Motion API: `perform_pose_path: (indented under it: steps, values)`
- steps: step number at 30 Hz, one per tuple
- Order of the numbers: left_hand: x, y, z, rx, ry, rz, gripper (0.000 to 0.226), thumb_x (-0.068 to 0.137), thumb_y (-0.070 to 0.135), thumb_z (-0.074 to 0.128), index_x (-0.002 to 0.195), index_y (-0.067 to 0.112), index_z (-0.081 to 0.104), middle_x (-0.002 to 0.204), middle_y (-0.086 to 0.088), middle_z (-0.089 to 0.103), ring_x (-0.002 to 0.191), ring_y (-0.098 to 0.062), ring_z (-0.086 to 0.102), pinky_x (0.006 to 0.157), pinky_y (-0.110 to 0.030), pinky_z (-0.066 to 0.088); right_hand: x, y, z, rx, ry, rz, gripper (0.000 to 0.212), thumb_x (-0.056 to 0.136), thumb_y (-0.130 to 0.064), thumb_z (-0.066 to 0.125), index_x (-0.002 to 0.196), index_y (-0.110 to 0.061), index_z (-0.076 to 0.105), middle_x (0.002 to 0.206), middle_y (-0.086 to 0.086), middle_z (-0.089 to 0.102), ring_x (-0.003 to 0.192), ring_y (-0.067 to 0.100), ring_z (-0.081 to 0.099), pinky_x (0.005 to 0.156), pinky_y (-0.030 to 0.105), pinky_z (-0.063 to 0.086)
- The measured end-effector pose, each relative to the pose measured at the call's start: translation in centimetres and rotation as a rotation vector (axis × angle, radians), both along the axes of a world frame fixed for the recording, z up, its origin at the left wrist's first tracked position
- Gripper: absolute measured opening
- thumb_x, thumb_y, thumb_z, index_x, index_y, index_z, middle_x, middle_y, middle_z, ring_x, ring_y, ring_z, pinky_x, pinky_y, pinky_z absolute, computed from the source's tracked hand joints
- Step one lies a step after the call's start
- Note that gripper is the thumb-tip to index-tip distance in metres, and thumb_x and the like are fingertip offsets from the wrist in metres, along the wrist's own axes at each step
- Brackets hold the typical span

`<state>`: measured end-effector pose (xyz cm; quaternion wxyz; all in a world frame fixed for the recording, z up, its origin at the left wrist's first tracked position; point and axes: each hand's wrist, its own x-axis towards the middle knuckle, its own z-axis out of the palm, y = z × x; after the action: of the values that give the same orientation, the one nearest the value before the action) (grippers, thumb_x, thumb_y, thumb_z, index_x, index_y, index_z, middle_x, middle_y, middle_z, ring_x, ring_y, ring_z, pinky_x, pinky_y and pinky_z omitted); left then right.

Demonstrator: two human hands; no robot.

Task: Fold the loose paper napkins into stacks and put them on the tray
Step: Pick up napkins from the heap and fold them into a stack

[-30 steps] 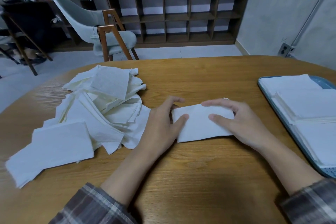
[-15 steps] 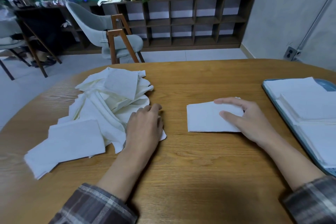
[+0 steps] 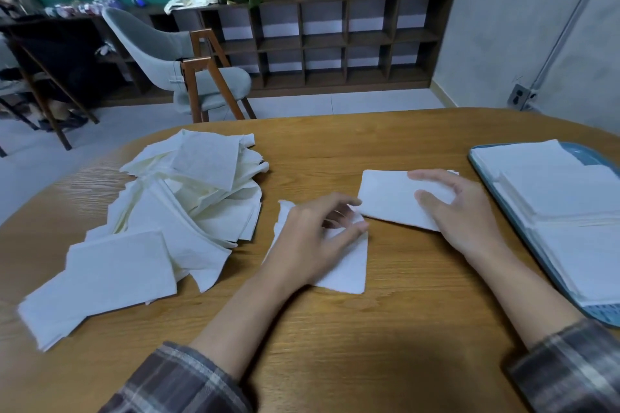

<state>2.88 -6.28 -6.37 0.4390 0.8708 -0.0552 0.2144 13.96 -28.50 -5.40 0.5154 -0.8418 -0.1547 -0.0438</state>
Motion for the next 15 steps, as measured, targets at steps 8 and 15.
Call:
perform_pose_path:
  steps: [8, 15]
  values:
    - [-0.5, 3.3, 0.4, 0.26, 0.162, 0.162, 0.029, 0.089, 0.008, 0.063, 0.112, 0.023, 0.074, 0.118, 0.011, 0.069, 0.094, -0.006, 0.061, 0.081, -0.024, 0.043, 0.1, 0.1, -0.3, 0.017, -0.001, 0.035, 0.03, 0.099, -0.011, 0.066, 0.115, -0.034, 0.078, 0.123, -0.024, 0.07, 0.127, 0.0, 0.056, 0.094, 0.004, 0.032]
    - [-0.8, 3.1, 0.6, 0.254, 0.222, 0.16, 0.017, 0.093, 0.04, 0.074, 0.104, 0.027, 0.076, 0.128, 0.012, 0.068, 0.122, -0.003, 0.058, 0.101, -0.027, 0.044, 0.1, 0.1, -0.3, 0.091, -0.004, -0.013, 0.033, 0.099, -0.01, 0.064, 0.114, -0.037, 0.077, 0.127, -0.021, 0.071, 0.128, 0.0, 0.056, 0.093, 0.006, 0.035]
